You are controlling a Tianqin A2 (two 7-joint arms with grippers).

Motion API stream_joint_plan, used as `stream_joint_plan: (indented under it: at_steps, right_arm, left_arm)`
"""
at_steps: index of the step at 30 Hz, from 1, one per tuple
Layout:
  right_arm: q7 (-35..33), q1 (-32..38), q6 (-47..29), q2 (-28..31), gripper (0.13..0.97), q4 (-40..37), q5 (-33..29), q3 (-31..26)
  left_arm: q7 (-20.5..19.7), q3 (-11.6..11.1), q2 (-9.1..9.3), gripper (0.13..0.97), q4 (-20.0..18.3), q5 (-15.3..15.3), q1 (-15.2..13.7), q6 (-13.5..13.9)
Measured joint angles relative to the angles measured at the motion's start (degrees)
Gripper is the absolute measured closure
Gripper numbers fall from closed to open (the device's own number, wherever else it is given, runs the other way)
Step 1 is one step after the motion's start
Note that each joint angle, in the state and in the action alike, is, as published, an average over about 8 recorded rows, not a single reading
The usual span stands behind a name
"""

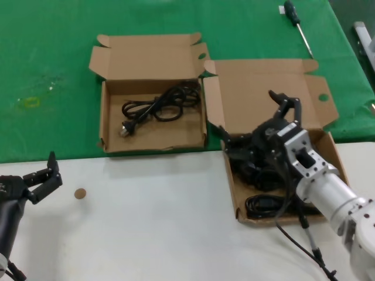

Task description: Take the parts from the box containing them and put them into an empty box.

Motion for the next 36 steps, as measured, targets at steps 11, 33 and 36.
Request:
stream_joint_plan:
  at_steps: [11,33,36]
  right_arm:
    - [5.8,-6.9,4.9,-0.4,0.129,4.5,3.1,3.9]
    - [10.2,-12.1,8.7,-0.6,0.129,8.0,5.5,6.9]
    - [10.2,-12.1,8.7,-0.6,0.129,8.0,5.5,6.9]
  left_arm:
    - [0.0,0.0,0.0,0.132,0.0,0.0,0.0,0.0]
    - [0.0,0.0,0.0,0.132,0.0,0.0,0.0,0.0]
    - [0.0,0.0,0.0,0.132,0.0,0.0,0.0,0.0]
